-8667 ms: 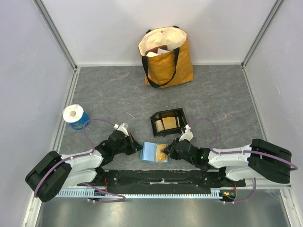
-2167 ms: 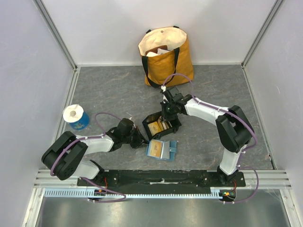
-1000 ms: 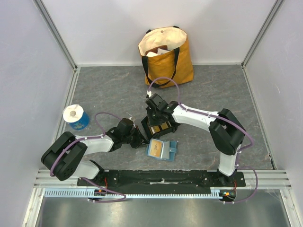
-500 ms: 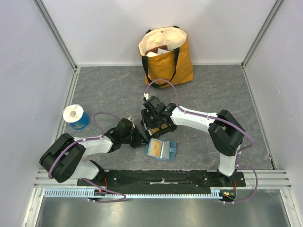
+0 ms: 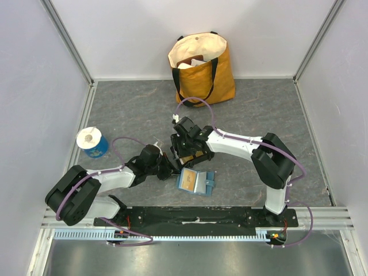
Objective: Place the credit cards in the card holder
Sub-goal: Pick up the credit card from the storage box.
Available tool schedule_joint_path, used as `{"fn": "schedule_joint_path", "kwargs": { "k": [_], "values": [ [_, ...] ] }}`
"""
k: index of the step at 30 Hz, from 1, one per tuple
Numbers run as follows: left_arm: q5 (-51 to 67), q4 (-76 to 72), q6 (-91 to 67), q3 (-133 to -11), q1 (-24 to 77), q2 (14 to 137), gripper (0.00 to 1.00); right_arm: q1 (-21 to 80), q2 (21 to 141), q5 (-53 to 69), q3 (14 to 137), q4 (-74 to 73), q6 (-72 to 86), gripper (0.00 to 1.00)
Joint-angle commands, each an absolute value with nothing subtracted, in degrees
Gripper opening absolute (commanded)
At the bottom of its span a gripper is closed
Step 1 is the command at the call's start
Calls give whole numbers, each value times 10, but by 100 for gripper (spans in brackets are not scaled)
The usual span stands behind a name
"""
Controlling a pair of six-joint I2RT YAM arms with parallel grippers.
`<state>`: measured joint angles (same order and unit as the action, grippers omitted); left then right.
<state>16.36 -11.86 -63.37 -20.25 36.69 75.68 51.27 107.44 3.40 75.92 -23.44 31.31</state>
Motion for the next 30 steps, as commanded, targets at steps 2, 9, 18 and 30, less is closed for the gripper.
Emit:
{"fn": "schedule_joint_path", "kwargs": {
  "k": [2, 9, 18, 30],
  "values": [
    [150, -127, -624, -198, 364, 744, 2, 507, 1065, 67, 760, -204, 316, 49],
    [149, -126, -625, -198, 363, 744, 2, 498, 1049, 86, 747, -189, 323, 42],
    [149, -124, -624, -199, 363, 744, 2, 493, 1046, 94, 740, -187, 326, 31],
    [150, -124, -623, -200, 364, 746, 2, 490, 1045, 112, 735, -182, 325, 27]
  ]
}}
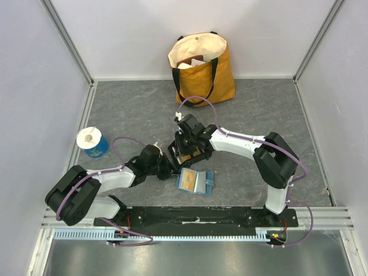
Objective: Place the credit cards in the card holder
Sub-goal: Pick up the credit card from the storage box.
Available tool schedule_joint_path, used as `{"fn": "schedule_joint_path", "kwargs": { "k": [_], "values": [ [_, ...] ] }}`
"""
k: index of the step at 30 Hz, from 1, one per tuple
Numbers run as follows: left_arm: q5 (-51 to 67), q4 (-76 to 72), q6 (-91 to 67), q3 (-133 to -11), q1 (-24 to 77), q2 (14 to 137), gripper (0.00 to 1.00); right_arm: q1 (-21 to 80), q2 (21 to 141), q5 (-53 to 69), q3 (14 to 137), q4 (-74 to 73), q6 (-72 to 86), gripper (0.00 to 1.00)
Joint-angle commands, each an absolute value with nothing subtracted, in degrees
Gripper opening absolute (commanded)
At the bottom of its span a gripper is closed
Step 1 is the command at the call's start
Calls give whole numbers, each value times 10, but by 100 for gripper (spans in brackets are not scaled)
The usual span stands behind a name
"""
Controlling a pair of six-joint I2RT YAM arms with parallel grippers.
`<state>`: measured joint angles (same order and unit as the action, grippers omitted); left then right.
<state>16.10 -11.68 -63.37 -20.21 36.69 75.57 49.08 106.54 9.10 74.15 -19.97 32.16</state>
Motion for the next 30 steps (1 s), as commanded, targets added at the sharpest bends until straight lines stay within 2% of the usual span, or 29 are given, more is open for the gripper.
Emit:
{"fn": "schedule_joint_path", "kwargs": {
  "k": [1, 22, 30],
  "values": [
    [150, -124, -624, -200, 363, 747, 2, 490, 1044, 112, 735, -181, 325, 24],
    [150, -122, -622, -200, 363, 747, 2, 486, 1033, 133, 736, -178, 324, 23],
    [149, -117, -621, -197, 363, 738, 2, 483, 1010, 104, 730, -178, 322, 23]
  ]
}}
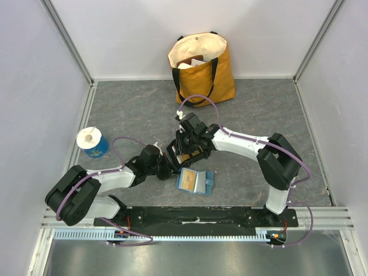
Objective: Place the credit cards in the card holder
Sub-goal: Pick up the credit card from the storage box.
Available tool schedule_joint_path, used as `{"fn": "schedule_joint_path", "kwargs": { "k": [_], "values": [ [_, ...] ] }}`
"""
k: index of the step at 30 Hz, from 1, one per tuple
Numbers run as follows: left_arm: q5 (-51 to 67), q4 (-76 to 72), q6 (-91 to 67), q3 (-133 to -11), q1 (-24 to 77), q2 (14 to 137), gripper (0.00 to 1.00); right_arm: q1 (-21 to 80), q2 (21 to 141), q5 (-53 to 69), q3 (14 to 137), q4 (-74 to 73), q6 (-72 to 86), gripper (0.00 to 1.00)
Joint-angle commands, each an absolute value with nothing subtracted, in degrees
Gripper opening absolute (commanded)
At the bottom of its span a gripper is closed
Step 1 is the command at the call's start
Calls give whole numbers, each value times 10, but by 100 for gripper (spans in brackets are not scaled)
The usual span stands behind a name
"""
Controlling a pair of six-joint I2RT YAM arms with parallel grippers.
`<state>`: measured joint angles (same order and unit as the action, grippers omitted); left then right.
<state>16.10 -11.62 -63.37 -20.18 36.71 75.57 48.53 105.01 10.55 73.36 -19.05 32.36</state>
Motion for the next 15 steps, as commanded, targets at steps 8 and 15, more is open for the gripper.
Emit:
{"fn": "schedule_joint_path", "kwargs": {
  "k": [8, 15],
  "values": [
    [147, -117, -624, -192, 363, 735, 2, 482, 1007, 104, 730, -183, 322, 16],
    [146, -117, -625, -188, 363, 730, 2, 482, 1008, 28, 741, -219, 306, 4]
  ]
}}
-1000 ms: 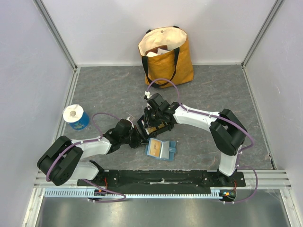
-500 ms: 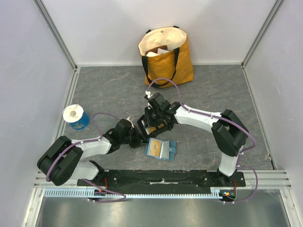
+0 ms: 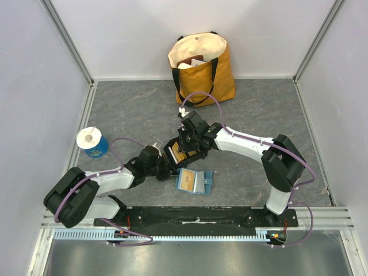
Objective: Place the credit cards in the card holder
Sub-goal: Pick up the credit card from the storage box.
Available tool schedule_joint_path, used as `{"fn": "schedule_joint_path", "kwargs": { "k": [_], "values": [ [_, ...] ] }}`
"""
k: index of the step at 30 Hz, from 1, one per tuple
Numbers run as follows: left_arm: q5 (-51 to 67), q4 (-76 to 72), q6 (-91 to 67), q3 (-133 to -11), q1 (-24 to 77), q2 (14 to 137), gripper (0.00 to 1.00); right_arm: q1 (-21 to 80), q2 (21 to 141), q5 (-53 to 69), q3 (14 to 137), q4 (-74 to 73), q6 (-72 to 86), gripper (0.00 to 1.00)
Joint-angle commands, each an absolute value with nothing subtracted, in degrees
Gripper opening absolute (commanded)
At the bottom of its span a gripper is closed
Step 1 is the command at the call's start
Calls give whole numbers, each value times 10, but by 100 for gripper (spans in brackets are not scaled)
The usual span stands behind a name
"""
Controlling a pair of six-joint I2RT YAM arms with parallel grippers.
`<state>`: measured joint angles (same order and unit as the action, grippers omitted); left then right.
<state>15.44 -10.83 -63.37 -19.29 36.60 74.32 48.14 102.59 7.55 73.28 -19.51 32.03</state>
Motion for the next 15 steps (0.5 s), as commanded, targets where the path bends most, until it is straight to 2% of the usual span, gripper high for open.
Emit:
{"fn": "schedule_joint_path", "kwargs": {
  "k": [1, 6, 9, 15],
  "values": [
    [146, -117, -625, -187, 363, 729, 2, 482, 1010, 25, 743, -222, 302, 2],
    [145, -116, -625, -185, 363, 725, 2, 482, 1010, 4, 743, -225, 301, 0],
    [144, -115, -628, -182, 363, 721, 2, 483, 991, -60, 737, -221, 302, 0],
    [149, -111, -632, -168, 363, 703, 2, 481, 892, -140, 701, -215, 311, 0]
  ]
}}
